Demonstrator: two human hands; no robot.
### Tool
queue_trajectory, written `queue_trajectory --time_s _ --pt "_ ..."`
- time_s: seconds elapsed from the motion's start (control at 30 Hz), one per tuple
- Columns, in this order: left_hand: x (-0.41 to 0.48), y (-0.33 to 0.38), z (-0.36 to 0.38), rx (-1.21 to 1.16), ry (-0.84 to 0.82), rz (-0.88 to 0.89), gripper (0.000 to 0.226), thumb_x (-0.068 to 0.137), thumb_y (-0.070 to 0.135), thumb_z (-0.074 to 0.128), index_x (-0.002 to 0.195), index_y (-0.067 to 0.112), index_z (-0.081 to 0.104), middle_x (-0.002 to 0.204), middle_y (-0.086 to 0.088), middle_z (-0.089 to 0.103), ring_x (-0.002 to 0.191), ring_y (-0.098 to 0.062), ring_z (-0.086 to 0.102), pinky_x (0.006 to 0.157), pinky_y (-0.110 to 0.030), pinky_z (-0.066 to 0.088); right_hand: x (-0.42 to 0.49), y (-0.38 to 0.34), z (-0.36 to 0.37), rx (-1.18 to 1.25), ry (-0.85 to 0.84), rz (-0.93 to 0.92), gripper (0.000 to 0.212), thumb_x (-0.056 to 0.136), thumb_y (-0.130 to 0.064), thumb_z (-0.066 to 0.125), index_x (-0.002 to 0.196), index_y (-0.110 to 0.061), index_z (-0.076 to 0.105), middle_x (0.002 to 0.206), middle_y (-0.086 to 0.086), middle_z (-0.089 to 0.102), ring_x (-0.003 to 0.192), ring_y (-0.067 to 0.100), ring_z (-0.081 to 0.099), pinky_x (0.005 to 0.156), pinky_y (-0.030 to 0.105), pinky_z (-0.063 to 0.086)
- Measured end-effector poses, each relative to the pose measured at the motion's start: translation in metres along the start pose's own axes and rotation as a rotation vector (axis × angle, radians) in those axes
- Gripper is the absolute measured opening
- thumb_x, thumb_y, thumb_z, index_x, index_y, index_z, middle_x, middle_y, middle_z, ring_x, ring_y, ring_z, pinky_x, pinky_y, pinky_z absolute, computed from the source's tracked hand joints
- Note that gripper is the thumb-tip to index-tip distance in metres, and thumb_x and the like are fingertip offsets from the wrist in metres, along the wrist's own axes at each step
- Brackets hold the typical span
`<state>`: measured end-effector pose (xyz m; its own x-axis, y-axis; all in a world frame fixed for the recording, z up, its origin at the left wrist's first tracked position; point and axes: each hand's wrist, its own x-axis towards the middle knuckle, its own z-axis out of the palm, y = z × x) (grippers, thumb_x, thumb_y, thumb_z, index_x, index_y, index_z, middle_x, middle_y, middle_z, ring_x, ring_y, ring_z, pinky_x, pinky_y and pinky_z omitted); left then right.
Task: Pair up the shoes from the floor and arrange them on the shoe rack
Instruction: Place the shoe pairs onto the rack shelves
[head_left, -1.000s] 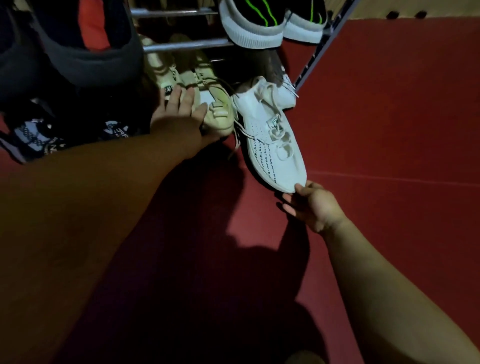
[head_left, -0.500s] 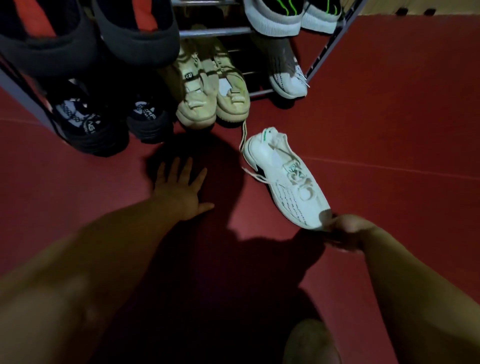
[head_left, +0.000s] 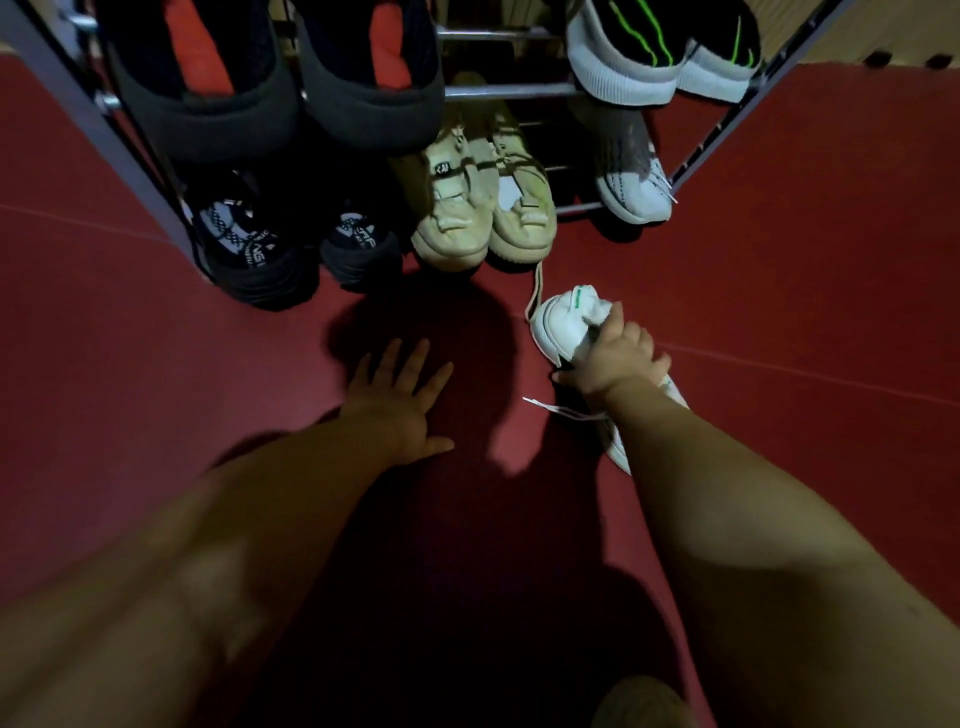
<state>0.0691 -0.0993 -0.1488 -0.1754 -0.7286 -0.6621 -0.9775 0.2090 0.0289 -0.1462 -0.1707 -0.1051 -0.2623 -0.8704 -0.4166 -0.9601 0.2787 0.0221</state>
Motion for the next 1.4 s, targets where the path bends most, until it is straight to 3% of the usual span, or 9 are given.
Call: queue_trajectory --time_s 0.17,0.33,0.47,0.6,0.73,0.93,1.0,1.17,1.4 --pt "0.001 0.002 -0.001 0.010 0.009 0.002 0.092 0.085 0.073 0.033 0.145 0.033 -0.024 0.152 -0.005 -0.034 0.142 -0.033 -0.024 0.116 -0.051 -0.005 -0.002 0.014 0.002 -0.157 0.044 -0.230 0.087 0.081 -0.039 0.065 0.148 -0.014 0.014 0.147 0.008 0.027 0.139 0.027 0.022 0.114 0.050 0.017" --pt "0.001 0.006 -0.010 -0.009 0.017 0.002 0.094 0.086 0.071 0.036 0.145 0.031 -0.026 0.152 -0.011 -0.033 0.142 -0.035 -0.023 0.116 -0.051 -0.007 -0.012 0.027 -0.012 -0.464 -0.113 -0.502 0.065 0.093 -0.027 0.043 0.149 -0.014 0.013 0.155 0.009 0.016 0.146 0.025 0.007 0.118 0.048 0.002" --pt "0.008 0.013 -0.024 -0.080 0.050 -0.030 0.090 0.089 0.067 0.034 0.147 0.029 -0.023 0.154 -0.011 -0.029 0.142 -0.034 -0.022 0.116 -0.052 -0.006 -0.015 0.013 -0.028 -0.446 -0.254 -0.472 0.054 0.091 -0.031 0.046 0.142 -0.020 0.032 0.145 0.011 0.036 0.137 0.030 0.031 0.115 0.045 0.014" --pt "0.015 0.027 -0.040 -0.069 0.084 0.002 0.087 0.091 0.063 0.035 0.149 0.028 -0.019 0.155 -0.011 -0.025 0.143 -0.035 -0.019 0.115 -0.052 -0.005 -0.020 0.004 -0.033 -0.372 -0.210 -0.419 0.040 0.093 -0.027 0.042 0.133 -0.024 0.050 0.140 0.008 0.049 0.129 0.030 0.045 0.105 0.046 0.032" --pt "0.022 0.042 -0.049 -0.057 0.094 0.034 0.085 0.092 0.061 0.036 0.149 0.027 -0.017 0.155 -0.010 -0.026 0.143 -0.035 -0.019 0.116 -0.051 -0.004 -0.026 0.008 -0.036 -0.370 -0.259 -0.354 0.039 0.095 -0.028 0.040 0.133 -0.031 0.050 0.140 0.000 0.051 0.130 0.026 0.045 0.105 0.050 0.027" --pt "0.025 0.062 -0.025 -0.121 0.049 0.004 0.085 0.090 0.064 0.035 0.149 0.029 -0.016 0.155 -0.011 -0.026 0.143 -0.036 -0.020 0.115 -0.052 -0.004 -0.032 0.030 -0.028 -0.533 -0.283 -0.312 0.037 0.092 -0.013 0.044 0.127 -0.015 0.055 0.137 0.004 0.053 0.129 0.028 0.046 0.109 0.042 0.026" --pt "0.028 0.066 -0.023 -0.129 0.086 -0.021 0.084 0.090 0.064 0.035 0.149 0.030 -0.015 0.155 -0.011 -0.025 0.142 -0.037 -0.020 0.114 -0.053 -0.005 -0.028 0.037 -0.025 -0.441 -0.260 -0.321 0.034 0.093 -0.018 0.044 0.125 -0.019 0.055 0.134 0.003 0.055 0.127 0.027 0.048 0.108 0.044 0.025" --pt "0.048 0.065 -0.035 -0.331 0.111 -0.143 0.099 0.081 0.074 0.042 0.148 0.032 -0.018 0.154 -0.009 -0.029 0.141 -0.039 -0.023 0.114 -0.058 -0.006 0.002 0.042 -0.031 0.256 0.061 -0.238 0.037 0.091 -0.026 0.049 0.126 -0.015 0.046 0.124 0.012 0.051 0.112 0.032 0.053 0.087 0.035 0.040" --pt "0.063 0.070 -0.042 -0.344 -0.052 -0.210 0.128 0.063 0.084 0.052 0.140 0.031 -0.035 0.143 -0.011 -0.046 0.132 -0.041 -0.038 0.105 -0.063 -0.017 0.094 0.005 -0.072 0.783 0.080 -0.042 0.087 0.087 -0.037 0.063 0.150 -0.024 0.005 0.149 0.015 0.022 0.131 0.033 0.038 0.107 0.034 0.032"
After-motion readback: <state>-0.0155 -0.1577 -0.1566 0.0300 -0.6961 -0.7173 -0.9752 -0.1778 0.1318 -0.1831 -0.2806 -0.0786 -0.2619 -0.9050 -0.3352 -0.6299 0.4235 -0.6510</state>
